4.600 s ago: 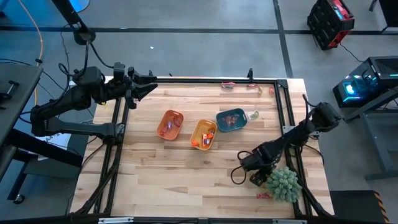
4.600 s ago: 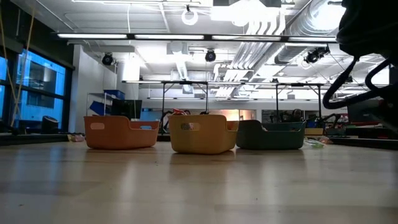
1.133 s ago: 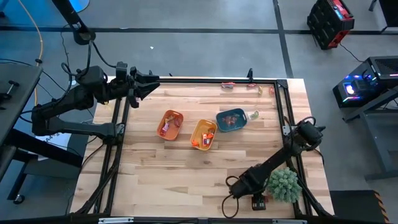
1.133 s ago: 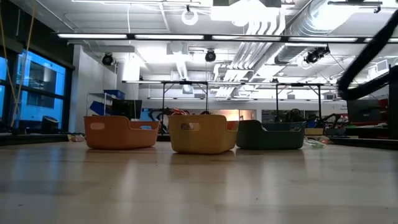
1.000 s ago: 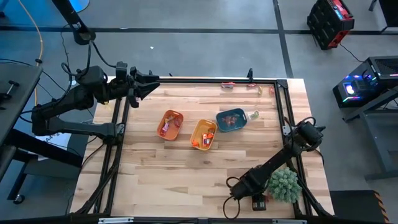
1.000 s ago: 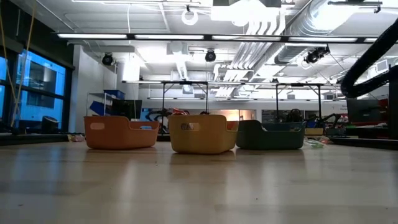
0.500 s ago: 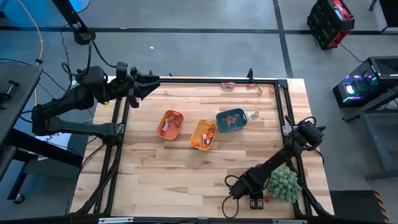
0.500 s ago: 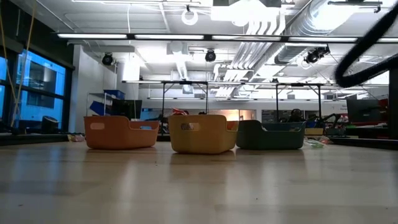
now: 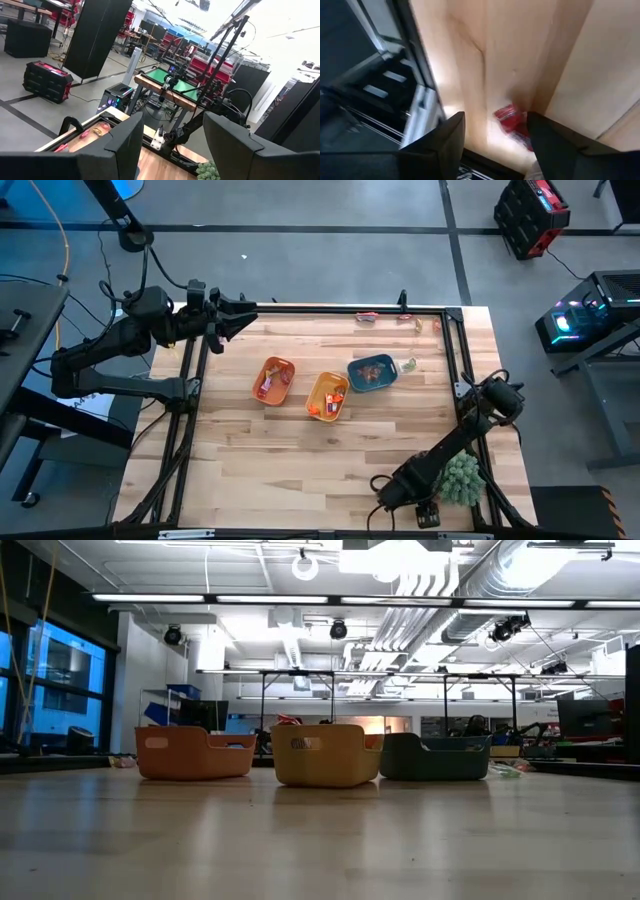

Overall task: Sort candy
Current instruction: Put the red candy into the orange bin, then put the green gummy into the blue bin

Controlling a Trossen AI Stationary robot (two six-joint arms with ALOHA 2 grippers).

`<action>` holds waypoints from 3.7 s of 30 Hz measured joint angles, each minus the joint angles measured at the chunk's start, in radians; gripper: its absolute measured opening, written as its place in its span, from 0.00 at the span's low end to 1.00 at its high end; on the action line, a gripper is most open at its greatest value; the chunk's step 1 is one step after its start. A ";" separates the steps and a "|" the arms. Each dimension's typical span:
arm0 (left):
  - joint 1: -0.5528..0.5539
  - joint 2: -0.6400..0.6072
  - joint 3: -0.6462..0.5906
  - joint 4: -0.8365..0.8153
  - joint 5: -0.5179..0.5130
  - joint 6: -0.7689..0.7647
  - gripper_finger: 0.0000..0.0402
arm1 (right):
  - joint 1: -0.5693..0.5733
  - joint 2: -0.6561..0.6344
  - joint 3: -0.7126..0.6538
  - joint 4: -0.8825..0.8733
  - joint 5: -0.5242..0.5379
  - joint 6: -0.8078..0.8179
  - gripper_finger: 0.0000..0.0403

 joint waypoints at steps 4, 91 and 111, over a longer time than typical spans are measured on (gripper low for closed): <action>0.000 0.000 0.000 0.000 0.000 0.001 0.49 | 0.020 0.017 -0.030 0.002 -0.002 -0.057 0.52; 0.125 0.249 -0.012 -0.608 -0.324 -0.072 0.49 | -1.054 -0.128 0.556 0.435 0.684 -0.391 0.44; 0.670 0.795 -0.084 -0.399 -0.248 -0.388 0.49 | -1.174 -0.363 0.551 0.143 0.749 -0.636 0.44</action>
